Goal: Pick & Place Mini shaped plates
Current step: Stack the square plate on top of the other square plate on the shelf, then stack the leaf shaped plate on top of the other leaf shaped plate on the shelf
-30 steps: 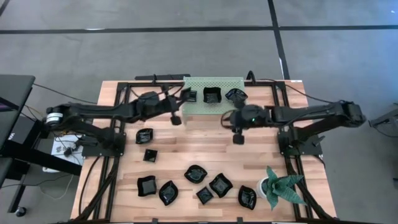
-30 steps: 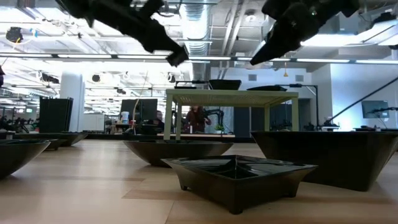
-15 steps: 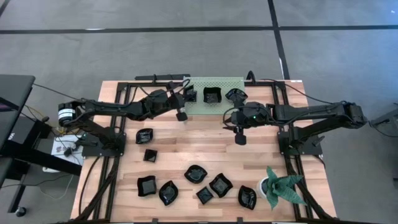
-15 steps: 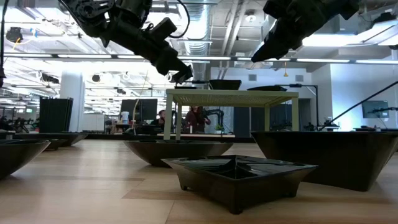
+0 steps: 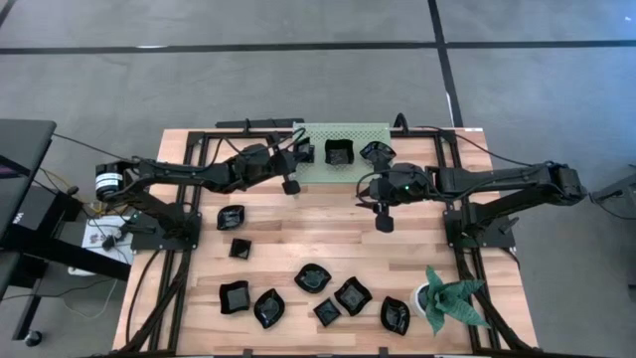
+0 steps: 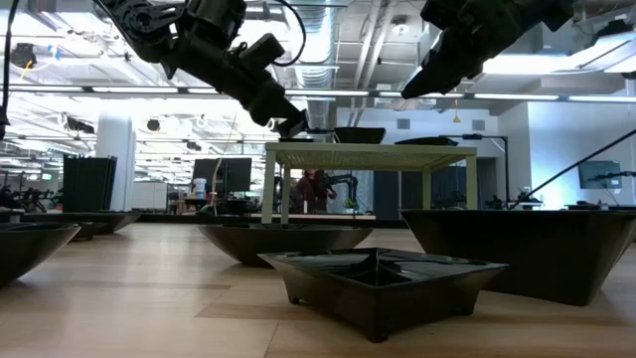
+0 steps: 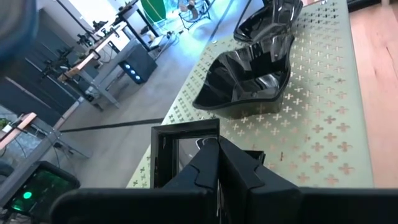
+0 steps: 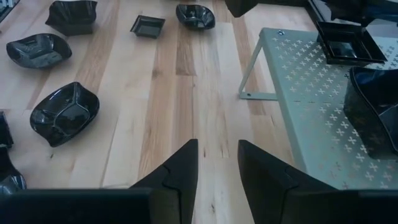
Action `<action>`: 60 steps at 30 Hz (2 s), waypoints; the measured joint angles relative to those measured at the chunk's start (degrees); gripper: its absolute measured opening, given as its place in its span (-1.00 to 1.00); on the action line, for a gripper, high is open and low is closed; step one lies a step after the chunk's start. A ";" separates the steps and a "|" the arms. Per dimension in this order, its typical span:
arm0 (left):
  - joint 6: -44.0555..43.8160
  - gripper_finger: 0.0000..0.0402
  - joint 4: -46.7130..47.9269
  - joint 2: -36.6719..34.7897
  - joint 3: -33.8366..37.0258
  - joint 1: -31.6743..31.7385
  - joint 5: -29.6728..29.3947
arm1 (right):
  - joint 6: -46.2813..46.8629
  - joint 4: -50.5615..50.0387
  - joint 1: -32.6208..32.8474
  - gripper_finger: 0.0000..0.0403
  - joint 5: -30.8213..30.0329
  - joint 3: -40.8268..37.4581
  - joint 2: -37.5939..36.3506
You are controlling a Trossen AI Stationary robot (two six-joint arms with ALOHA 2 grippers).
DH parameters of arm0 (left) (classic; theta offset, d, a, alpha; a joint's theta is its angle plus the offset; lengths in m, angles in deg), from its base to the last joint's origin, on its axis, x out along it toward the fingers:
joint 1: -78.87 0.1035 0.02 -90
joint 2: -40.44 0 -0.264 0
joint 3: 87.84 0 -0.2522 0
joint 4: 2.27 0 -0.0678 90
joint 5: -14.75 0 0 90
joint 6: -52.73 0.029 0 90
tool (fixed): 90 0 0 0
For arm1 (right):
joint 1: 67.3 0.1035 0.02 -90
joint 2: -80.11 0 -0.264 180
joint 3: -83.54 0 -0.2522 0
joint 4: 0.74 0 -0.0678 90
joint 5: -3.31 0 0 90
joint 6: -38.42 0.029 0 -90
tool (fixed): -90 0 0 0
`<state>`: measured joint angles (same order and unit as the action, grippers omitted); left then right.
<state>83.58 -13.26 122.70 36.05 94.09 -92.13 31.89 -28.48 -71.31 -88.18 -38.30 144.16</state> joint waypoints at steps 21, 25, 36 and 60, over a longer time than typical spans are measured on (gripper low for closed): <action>-0.26 -0.88 0.30 0.02 0.00 0.33 0.00 | 0.02 -0.02 0.02 -0.46 -0.02 0.00 0.00; -0.27 -0.82 0.30 0.02 0.00 0.33 0.00 | 0.02 -0.01 0.02 -0.46 -0.02 0.00 0.00; -3.29 -0.62 0.30 0.02 0.00 0.31 0.00 | 0.02 -0.02 0.02 -0.46 -0.02 0.00 0.00; -30.11 -0.62 25.07 -11.43 0.00 -19.47 5.01 | 5.38 -0.08 0.03 -0.46 -0.02 0.00 0.00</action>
<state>53.47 11.81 111.27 36.05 74.62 -87.12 37.27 -28.55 -71.28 -88.21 -38.30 144.16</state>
